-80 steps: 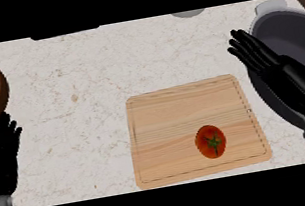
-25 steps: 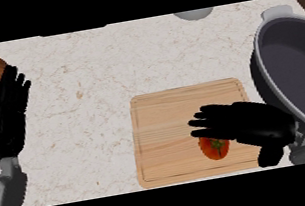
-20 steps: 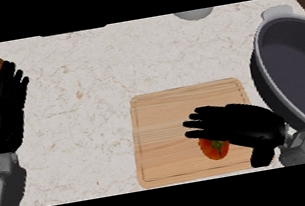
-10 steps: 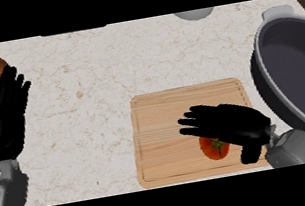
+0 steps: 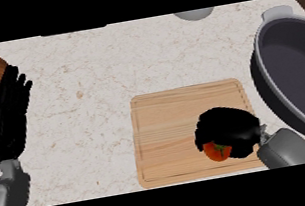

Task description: Pick the tomato from the cutting board and place it in the pot

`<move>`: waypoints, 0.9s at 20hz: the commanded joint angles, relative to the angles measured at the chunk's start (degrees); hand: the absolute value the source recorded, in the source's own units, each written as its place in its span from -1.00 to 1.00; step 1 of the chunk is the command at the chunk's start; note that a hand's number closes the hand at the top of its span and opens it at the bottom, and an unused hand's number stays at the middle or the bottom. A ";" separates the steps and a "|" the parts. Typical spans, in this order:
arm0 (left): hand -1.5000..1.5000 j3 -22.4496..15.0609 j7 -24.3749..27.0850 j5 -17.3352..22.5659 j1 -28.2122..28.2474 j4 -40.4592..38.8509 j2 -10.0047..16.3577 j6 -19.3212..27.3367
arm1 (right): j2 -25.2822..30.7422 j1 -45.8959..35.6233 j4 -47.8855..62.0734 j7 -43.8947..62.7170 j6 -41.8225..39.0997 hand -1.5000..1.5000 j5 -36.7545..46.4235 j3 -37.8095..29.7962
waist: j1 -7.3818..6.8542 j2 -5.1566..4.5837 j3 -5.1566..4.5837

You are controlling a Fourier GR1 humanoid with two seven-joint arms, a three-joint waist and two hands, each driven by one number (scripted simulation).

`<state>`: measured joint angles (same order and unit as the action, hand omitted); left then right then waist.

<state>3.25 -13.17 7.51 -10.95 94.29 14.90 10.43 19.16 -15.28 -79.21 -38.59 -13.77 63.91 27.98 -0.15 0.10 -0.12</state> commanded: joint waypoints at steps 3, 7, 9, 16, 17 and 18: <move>0.00 0.21 3.84 -2.02 2.57 -1.37 -2.30 -1.14 | -2.68 0.47 1.94 -3.57 1.19 1.00 3.18 -0.86 | 0.06 -0.09 0.12; 0.00 2.37 0.69 -0.95 0.10 -1.20 -1.71 -1.69 | -2.48 4.36 -1.77 -3.98 2.03 1.00 5.65 -0.26 | 0.23 -0.07 0.12; 0.00 2.85 -1.28 -0.82 -2.53 -1.48 0.04 -1.81 | -7.87 2.92 0.34 4.59 0.32 1.00 6.22 -1.14 | 0.33 -0.05 0.11; 0.00 3.70 -0.04 -0.92 2.06 -0.17 -0.54 -0.52 | -18.76 19.48 -8.60 34.63 -4.69 1.00 6.24 -5.63 | 3.75 0.89 -0.08; 0.00 3.67 1.23 -1.17 3.05 -0.08 -0.69 -0.65 | -18.83 22.89 -12.44 36.69 -4.84 1.00 5.71 -3.84 | 3.92 1.02 -0.10; 0.00 3.56 0.95 -0.53 2.11 -0.15 -0.61 -1.35 | -18.89 23.75 -14.59 41.16 -3.71 1.00 4.38 -1.14 | 2.80 0.64 -0.01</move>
<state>6.69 -12.68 6.64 -9.26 94.08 14.40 9.48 4.45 0.49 -88.46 -9.80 -17.17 69.88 22.93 2.97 1.39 -0.77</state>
